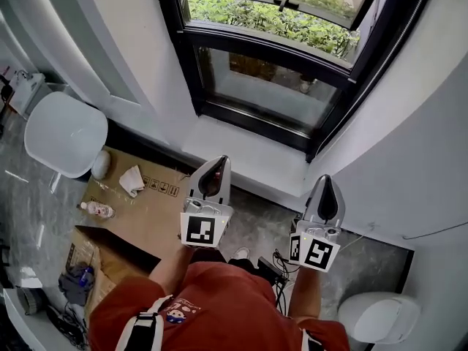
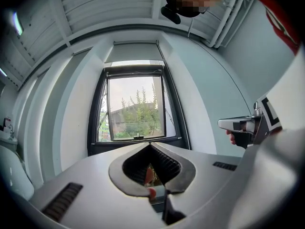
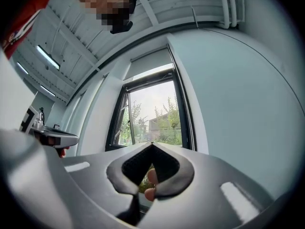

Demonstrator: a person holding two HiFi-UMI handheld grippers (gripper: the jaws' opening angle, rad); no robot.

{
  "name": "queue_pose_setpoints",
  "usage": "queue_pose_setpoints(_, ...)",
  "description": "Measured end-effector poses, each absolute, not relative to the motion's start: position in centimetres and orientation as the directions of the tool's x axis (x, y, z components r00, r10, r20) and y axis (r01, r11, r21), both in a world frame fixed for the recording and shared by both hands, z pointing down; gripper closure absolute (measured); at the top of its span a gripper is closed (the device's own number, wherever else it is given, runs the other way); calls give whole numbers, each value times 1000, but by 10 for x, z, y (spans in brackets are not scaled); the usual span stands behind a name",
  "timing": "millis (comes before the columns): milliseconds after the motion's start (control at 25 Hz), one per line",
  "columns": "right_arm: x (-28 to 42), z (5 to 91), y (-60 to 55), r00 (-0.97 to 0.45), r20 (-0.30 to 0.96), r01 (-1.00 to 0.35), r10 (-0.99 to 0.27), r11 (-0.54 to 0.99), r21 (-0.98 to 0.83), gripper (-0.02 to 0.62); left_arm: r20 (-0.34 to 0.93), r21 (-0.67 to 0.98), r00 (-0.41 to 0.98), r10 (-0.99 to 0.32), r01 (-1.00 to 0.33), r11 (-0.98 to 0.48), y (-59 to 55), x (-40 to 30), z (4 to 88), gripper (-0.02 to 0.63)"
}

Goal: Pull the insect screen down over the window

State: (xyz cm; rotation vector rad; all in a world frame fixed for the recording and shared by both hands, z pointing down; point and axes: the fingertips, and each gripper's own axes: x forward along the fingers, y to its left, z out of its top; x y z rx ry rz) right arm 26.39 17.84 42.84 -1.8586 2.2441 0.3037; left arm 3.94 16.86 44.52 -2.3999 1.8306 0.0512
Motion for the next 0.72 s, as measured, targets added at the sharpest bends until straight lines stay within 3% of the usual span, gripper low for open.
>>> queue_pose_setpoints(720, 222, 428, 81, -180, -300, -984, -937, 169, 63, 586, -122, -35, 278, -953, -960, -276, 64, 2, 456, 600)
